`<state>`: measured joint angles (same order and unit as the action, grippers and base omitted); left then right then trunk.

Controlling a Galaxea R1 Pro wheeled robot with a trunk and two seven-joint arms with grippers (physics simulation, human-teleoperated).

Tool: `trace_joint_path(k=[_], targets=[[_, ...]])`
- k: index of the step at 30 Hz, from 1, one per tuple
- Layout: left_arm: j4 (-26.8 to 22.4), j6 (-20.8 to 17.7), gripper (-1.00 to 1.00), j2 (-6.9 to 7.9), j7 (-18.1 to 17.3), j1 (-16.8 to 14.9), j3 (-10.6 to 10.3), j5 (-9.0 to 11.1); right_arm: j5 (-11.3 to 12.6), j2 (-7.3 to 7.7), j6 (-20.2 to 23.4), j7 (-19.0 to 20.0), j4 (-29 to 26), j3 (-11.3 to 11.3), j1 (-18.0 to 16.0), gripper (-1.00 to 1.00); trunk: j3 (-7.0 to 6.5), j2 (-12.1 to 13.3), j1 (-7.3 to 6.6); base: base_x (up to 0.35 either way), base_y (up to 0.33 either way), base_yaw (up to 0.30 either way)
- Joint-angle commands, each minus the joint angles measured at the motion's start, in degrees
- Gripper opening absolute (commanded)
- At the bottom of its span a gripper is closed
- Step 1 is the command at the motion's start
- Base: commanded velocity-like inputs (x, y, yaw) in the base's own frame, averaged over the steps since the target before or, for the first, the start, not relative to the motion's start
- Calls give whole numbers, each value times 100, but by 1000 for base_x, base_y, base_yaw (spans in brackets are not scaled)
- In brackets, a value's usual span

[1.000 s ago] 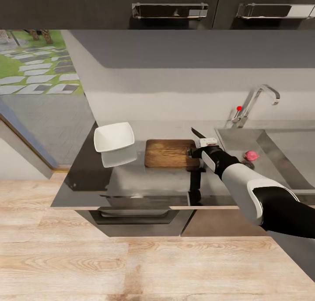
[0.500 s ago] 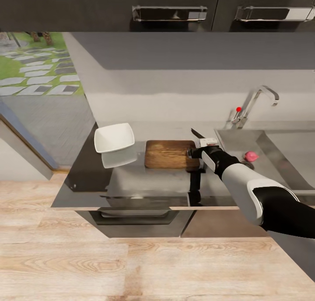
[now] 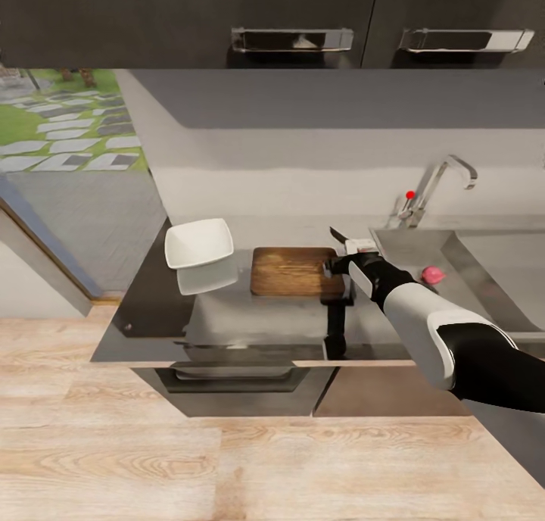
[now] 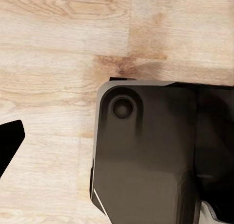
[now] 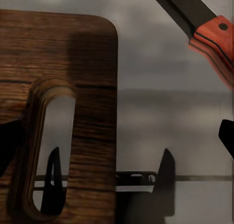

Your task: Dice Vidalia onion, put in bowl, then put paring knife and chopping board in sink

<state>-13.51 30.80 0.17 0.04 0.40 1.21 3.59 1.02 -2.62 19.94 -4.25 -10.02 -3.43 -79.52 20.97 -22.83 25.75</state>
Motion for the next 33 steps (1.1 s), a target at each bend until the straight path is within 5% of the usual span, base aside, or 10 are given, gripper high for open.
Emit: trace_joint_path(k=[1, 17, 33], targets=[[-11, 5, 100, 0, -4, 4, -7, 36, 12, -1, 36, -22, -8, -35, -2, 100, -1, -9, 4, 0, 0, 0], [-11, 5, 100, 0, -4, 4, -14, 36, 12, -2, 36, -22, -8, -35, -2, 100, -146, -9, 4, -17, 0, 0], [-11, 5, 100, 0, -4, 4, -15, 36, 12, -2, 36, -23, -8, -35, -2, 100, -290, -9, 4, -311, 0, 0]])
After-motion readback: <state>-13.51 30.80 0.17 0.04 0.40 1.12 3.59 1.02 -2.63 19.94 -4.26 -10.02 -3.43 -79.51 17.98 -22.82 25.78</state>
